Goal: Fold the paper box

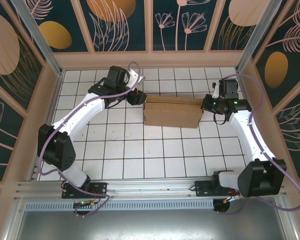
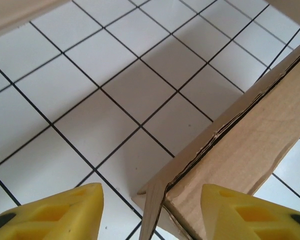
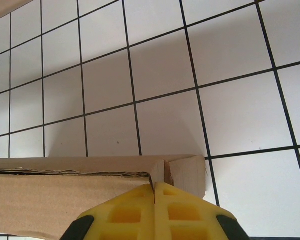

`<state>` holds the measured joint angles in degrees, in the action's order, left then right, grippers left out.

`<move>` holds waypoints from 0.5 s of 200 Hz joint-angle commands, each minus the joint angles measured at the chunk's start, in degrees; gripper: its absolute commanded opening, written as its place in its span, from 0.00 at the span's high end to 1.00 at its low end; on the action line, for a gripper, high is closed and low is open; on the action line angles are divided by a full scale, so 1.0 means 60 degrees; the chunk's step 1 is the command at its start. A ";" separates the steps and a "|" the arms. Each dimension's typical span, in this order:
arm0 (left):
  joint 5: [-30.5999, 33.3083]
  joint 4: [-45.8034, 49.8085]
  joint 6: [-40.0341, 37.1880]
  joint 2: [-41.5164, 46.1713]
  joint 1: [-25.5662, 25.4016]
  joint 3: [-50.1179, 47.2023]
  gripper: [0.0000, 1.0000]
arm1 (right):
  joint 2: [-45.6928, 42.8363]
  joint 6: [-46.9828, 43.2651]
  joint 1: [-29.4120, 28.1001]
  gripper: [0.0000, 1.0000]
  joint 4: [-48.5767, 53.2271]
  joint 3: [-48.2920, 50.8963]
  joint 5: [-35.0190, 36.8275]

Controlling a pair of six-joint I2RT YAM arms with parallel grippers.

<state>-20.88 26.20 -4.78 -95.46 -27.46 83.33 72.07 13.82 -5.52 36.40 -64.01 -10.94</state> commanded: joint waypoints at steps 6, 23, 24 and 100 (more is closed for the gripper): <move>0.0199 0.0828 -0.0019 -0.0322 -0.0094 0.0405 0.54 | 0.0160 -0.0116 -0.0077 1.00 0.0528 -0.0176 0.0228; 0.0360 0.0891 0.0296 -0.0408 -0.0095 0.0609 0.67 | 0.0189 -0.0113 -0.0079 1.00 0.0525 -0.0150 0.0168; 0.0382 0.0892 0.0341 -0.0401 -0.0095 0.0619 0.68 | 0.0189 -0.0110 -0.0085 1.00 0.0532 -0.0146 0.0168; -0.0236 0.0961 0.1279 -0.0835 -0.0123 0.0797 0.96 | 0.0221 -0.0198 -0.0084 1.00 0.0583 -0.0205 0.0256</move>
<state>-20.51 30.24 0.60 -99.79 -28.14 86.91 72.18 13.80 -5.69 36.40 -64.05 -10.72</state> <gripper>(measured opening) 0.068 0.040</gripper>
